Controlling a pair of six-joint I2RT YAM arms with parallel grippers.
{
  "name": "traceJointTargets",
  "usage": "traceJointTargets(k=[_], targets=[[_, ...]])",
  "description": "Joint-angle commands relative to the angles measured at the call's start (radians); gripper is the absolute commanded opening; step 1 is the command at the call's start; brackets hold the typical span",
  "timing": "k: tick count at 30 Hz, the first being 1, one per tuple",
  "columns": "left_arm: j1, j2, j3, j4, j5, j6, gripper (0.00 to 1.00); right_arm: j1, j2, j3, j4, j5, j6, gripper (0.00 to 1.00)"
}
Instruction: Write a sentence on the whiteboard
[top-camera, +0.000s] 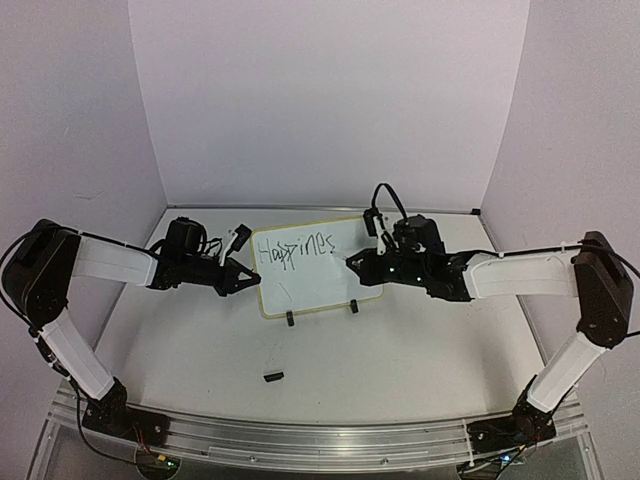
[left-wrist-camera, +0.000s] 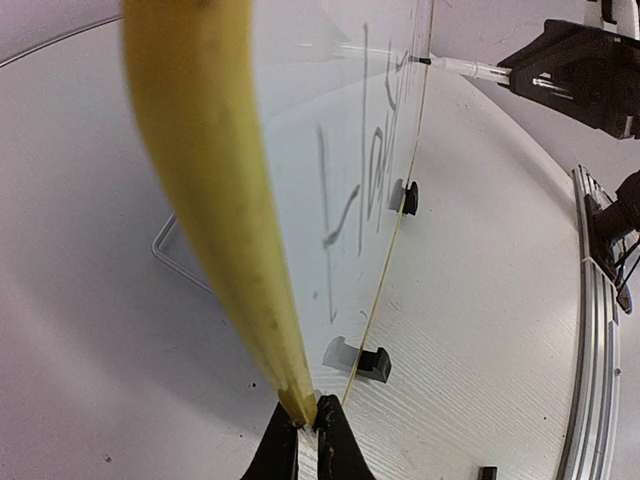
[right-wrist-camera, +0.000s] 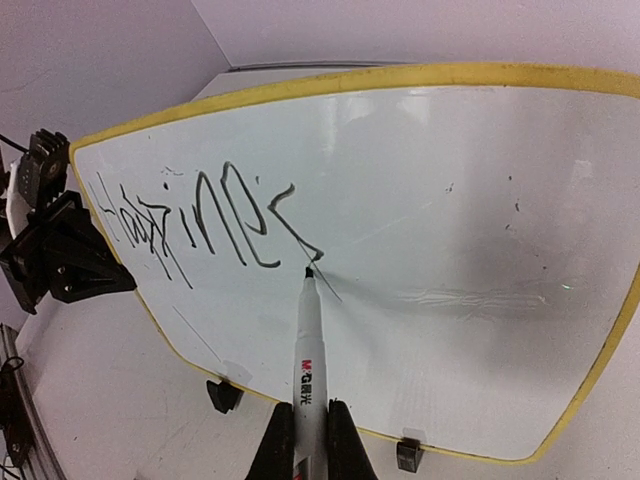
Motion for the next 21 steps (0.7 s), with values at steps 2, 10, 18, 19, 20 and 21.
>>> traceJointTargets(k=[2, 10, 18, 19, 20, 21], targets=[[0.003, -0.007, 0.029, -0.040, -0.096, 0.030, 0.00, 0.007, 0.027, 0.047, -0.009, -0.046, -0.021, 0.00], [0.003, -0.005, 0.028, -0.040, -0.097, 0.030, 0.00, 0.007, -0.102, -0.015, 0.045, 0.041, -0.010, 0.00], [0.003, -0.007, 0.028, -0.042, -0.098, 0.032, 0.00, -0.004, -0.087, -0.005, 0.053, 0.103, -0.008, 0.00], [0.003, -0.007, 0.028, -0.043, -0.099, 0.031, 0.00, -0.004, -0.083, 0.000, 0.057, 0.102, -0.009, 0.00], [0.003, -0.008, 0.028, -0.043, -0.099, 0.032, 0.00, -0.004, -0.077, 0.005, 0.059, 0.102, -0.011, 0.00], [0.003, -0.007, 0.028, -0.043, -0.099, 0.032, 0.00, -0.005, -0.072, 0.010, 0.061, 0.101, -0.014, 0.00]])
